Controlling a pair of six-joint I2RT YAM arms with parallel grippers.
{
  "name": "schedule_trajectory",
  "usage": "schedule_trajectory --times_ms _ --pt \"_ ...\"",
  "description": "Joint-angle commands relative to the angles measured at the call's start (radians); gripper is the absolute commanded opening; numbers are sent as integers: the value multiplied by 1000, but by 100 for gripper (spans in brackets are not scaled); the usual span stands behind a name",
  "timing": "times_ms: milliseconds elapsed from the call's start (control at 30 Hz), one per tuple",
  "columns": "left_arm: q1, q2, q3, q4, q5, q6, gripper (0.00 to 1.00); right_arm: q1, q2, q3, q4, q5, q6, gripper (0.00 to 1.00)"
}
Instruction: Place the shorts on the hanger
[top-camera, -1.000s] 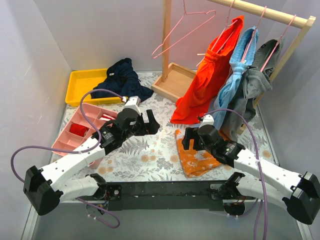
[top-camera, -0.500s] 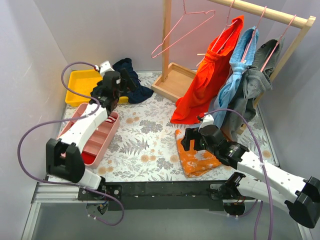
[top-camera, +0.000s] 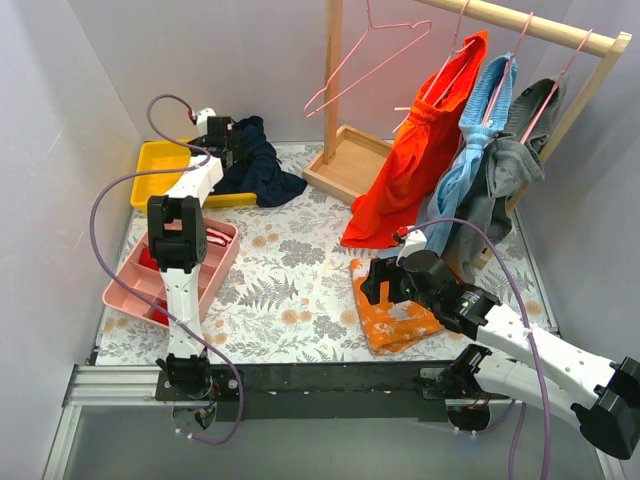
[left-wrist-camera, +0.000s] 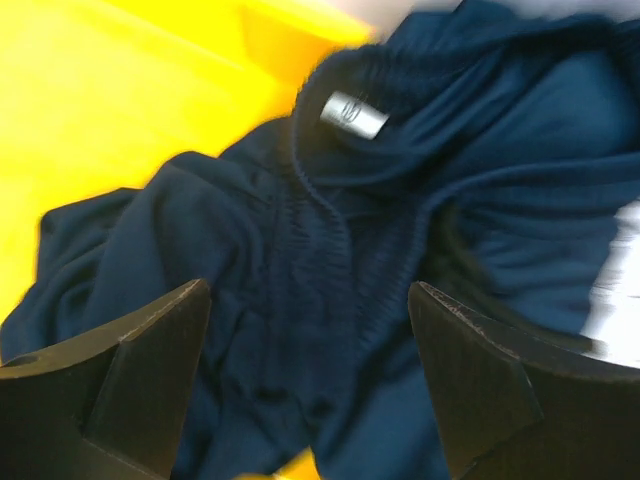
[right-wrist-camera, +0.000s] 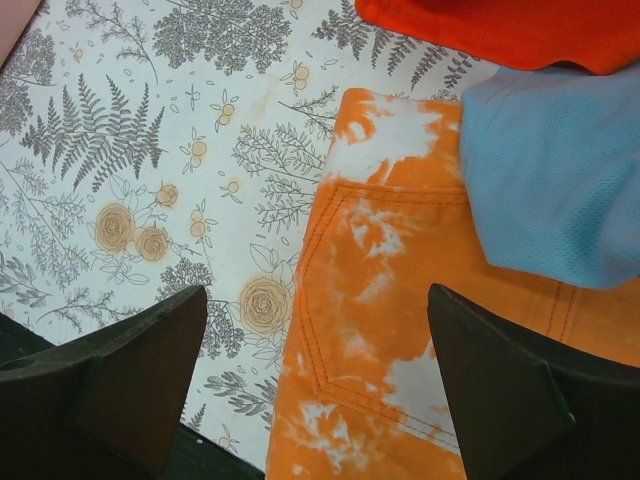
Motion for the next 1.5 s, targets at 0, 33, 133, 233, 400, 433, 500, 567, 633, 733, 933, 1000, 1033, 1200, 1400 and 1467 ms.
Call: schedule_trajectory --times_ms 0,33,133,233,400,433,500,567,633,733,933,1000,1033,1200,1400,1467 --pt "-7 73 98 -104 -7 81 81 -2 -3 42 29 -12 -18 98" --pt "-7 79 95 -104 16 81 83 0 6 41 36 -15 -20 98" --pt "-7 100 87 -104 48 72 84 -2 34 44 52 -28 -20 98" --pt "-7 106 75 -103 55 58 75 -1 57 48 62 -37 -21 98" --pt "-7 19 75 -66 20 64 5 -2 63 65 58 -43 -20 98" --pt "-7 -4 82 -58 13 73 0 -2 63 68 56 -43 -20 97" --pt "-7 -56 128 -55 6 85 0 -2 61 71 52 -46 -21 97" --pt "-7 -90 167 -58 -2 104 0 -2 63 79 46 -48 -20 96" --pt "-7 -146 219 -61 1 121 0 -2 66 90 41 -48 -26 96" --pt "-7 -238 262 -63 35 134 0 -2 64 104 30 -48 -35 96" --pt "-7 -430 283 -58 206 134 0 -2 46 137 23 -39 -49 95" --pt "-7 -512 274 -60 259 134 0 -2 45 156 15 -37 -55 95" --pt "-7 -536 268 -63 307 134 0 -2 43 160 12 -35 -57 95" --pt "-7 -729 168 -80 470 145 0 0 40 205 3 -42 -61 95" --pt "-7 -871 93 -70 735 128 0 -2 25 254 -14 -49 -64 94" --pt "-7 -921 63 -92 780 106 0 -2 23 269 -13 -57 -63 94"
